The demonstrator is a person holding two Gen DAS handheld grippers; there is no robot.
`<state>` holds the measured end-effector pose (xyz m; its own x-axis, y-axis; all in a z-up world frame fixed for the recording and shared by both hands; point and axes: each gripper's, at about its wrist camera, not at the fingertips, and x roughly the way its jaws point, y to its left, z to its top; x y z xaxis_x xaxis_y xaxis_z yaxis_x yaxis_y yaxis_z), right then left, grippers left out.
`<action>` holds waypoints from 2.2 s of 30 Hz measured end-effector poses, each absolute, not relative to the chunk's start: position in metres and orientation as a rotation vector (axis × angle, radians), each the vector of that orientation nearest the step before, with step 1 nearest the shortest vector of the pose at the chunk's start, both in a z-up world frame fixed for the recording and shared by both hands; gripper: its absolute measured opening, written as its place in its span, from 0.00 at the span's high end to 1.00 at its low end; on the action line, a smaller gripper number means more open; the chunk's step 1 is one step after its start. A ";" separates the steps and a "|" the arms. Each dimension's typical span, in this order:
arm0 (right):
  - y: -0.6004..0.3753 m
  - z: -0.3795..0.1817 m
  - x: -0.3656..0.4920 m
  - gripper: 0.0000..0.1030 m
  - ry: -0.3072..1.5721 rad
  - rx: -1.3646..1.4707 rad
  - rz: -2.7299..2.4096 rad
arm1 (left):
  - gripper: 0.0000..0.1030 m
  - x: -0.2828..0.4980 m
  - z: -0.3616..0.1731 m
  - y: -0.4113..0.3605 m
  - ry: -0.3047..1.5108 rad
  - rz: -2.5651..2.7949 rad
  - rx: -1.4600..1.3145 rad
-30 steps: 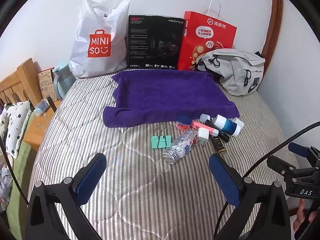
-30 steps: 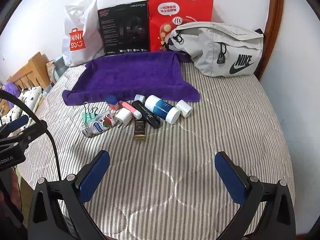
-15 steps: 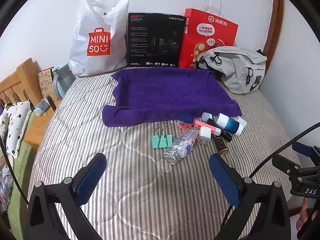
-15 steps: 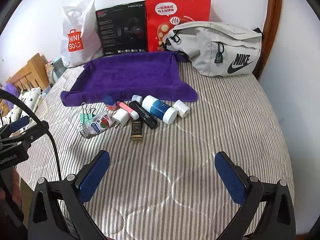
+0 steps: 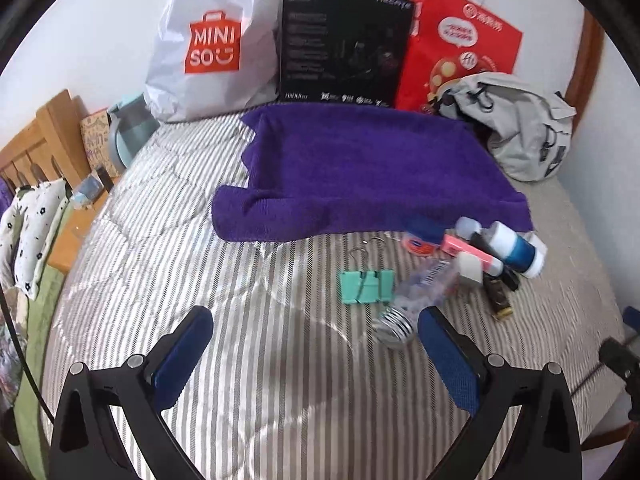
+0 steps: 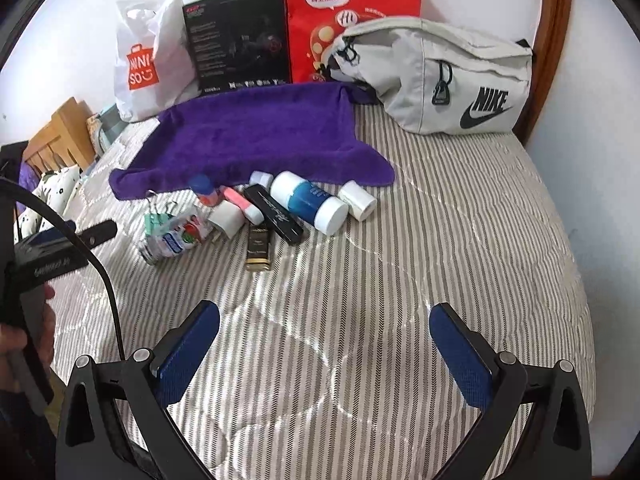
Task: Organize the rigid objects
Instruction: 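Reach the left tool to the green clip while the right tool reaches the pill bottle, then close the left tool on the clip while the right tool grasps the pill bottle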
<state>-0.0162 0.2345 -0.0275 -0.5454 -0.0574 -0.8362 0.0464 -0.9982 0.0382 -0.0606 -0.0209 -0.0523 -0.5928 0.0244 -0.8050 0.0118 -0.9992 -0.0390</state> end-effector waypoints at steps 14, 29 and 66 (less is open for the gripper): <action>0.250 -0.062 -0.047 0.00 -0.040 1.580 -2.659 | 0.01 -0.105 -0.098 -0.009 -0.008 2.706 -1.530; 0.252 -0.074 -0.059 0.00 -0.082 1.590 -2.618 | 0.29 -0.112 -0.107 0.006 -0.014 2.752 -1.563; 0.265 -0.101 -0.152 0.66 0.172 1.411 -2.543 | 0.62 -0.109 -0.102 0.014 0.073 2.715 -1.506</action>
<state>-0.1522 0.2655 -0.1013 -0.5110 -0.1413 -0.8479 0.2544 -0.9671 0.0079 -0.1090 0.0145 -0.1020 -0.5289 0.0087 -0.8486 -0.0541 -0.9983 0.0235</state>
